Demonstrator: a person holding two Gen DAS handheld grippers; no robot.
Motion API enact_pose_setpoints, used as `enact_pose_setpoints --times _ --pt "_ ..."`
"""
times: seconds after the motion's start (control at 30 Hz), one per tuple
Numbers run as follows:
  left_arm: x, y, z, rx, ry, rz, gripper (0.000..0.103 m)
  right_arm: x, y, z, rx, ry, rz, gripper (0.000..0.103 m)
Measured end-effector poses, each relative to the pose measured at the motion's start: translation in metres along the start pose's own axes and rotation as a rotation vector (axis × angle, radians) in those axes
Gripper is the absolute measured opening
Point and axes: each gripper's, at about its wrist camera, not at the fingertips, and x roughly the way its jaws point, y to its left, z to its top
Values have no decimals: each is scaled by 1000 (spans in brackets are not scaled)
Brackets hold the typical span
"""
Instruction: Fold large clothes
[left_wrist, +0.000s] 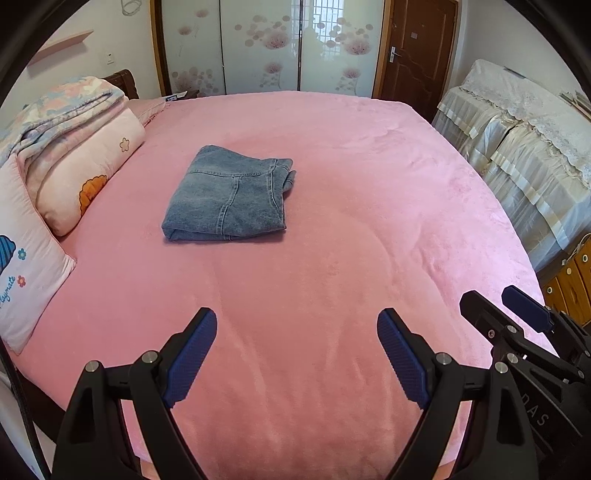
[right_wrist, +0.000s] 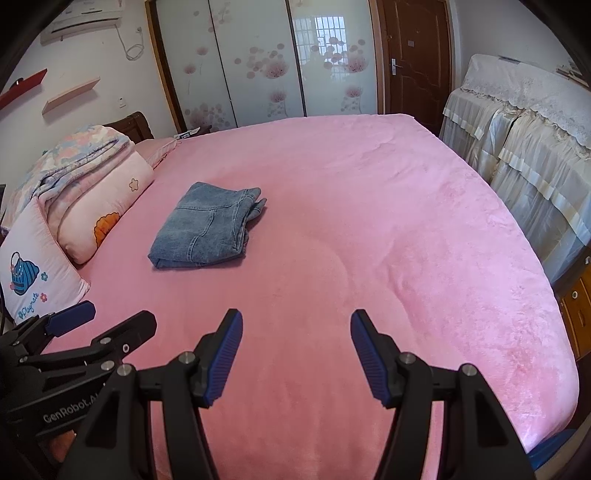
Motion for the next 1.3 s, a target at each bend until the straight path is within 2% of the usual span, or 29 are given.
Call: enact_pose_setpoints --times 0.53,1.3 --pt "4 -4 -1 4 14 15 88 0 -2 -1 0 -3 -8 61" --pt "-7 -9 -3 12 -6 42 88 -9 2 4 -15 -23 -30 61"
